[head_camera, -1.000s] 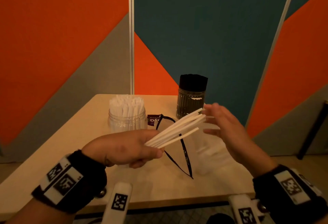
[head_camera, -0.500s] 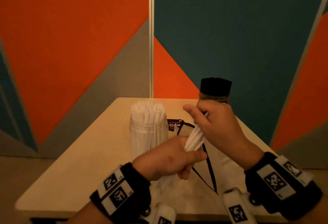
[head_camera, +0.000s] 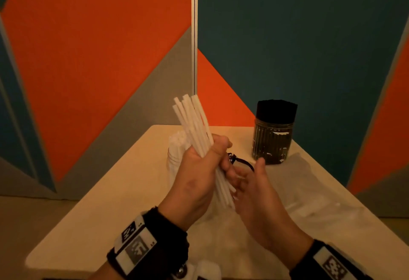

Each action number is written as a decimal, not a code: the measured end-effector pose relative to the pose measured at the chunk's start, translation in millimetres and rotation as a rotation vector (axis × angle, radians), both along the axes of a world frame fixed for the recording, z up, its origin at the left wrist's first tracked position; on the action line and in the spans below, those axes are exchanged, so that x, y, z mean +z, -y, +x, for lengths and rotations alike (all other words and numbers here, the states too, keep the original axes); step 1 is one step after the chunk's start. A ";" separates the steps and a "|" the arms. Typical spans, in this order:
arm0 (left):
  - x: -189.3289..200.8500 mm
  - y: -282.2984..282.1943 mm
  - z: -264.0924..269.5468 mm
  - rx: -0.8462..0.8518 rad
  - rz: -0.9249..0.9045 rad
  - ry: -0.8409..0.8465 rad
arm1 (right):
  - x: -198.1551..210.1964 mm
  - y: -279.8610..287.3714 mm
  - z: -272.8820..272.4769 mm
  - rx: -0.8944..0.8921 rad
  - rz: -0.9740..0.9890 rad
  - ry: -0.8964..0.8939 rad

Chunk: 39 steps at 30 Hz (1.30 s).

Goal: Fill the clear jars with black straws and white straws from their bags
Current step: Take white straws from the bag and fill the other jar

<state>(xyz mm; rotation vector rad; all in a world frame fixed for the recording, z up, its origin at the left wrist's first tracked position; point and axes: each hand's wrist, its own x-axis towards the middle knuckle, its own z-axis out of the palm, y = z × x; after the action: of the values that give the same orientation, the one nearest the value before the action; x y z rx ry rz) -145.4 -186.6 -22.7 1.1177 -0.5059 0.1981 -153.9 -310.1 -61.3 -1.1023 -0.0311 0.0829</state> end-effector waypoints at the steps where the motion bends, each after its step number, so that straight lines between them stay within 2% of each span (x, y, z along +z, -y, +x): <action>1: -2.9 3.3 0.5 -0.001 0.002 0.009 | -1.7 -3.1 0.0 0.064 0.093 -0.065; 3: -11.5 9.2 -0.1 0.018 0.033 0.007 | -1.5 -7.4 -0.3 0.168 0.250 -0.162; 6: -18.7 11.4 -0.1 0.039 0.042 -0.007 | -2.5 -7.2 2.1 0.184 0.373 -0.247; 9: -18.3 9.5 1.0 0.036 0.012 0.011 | -3.4 -7.4 4.3 0.197 0.395 -0.266; 12: -19.9 10.1 -1.8 0.040 0.064 0.008 | -2.6 -9.6 4.0 0.226 0.349 -0.273; 15: -20.6 2.8 -5.6 0.089 0.110 0.036 | -1.8 -9.4 7.7 0.112 0.114 -0.186; 17: -20.2 -6.5 -6.4 0.156 0.126 0.051 | 5.1 -8.7 12.0 -0.035 -0.109 -0.058; 19: -19.5 -17.3 -6.6 0.223 0.126 0.044 | 15.7 -6.4 18.6 -0.104 -0.348 0.104; 21: -16.5 -28.6 -6.0 0.295 0.136 0.039 | 29.0 -6.8 26.7 -0.053 -0.630 0.306; 23: -9.8 -39.0 -4.5 0.347 0.121 0.036 | 42.1 -11.0 38.9 0.037 -0.821 0.433; 29: 6.7 -63.3 10.1 0.407 0.050 0.048 | 68.0 -33.2 83.9 0.227 -0.891 0.478; 35: 32.2 -68.9 26.6 0.333 -0.024 0.086 | 67.1 -43.1 103.4 0.105 -1.047 0.626; 39: 51.1 -67.5 44.3 0.350 -0.073 0.109 | 60.2 -43.0 106.6 0.089 -1.059 0.719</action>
<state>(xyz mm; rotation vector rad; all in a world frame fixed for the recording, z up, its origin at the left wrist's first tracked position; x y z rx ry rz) -101.1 -119.0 28.4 1.1227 -0.3933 0.5802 -47.4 -267.1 -1.1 -2.1397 -0.7518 -0.2544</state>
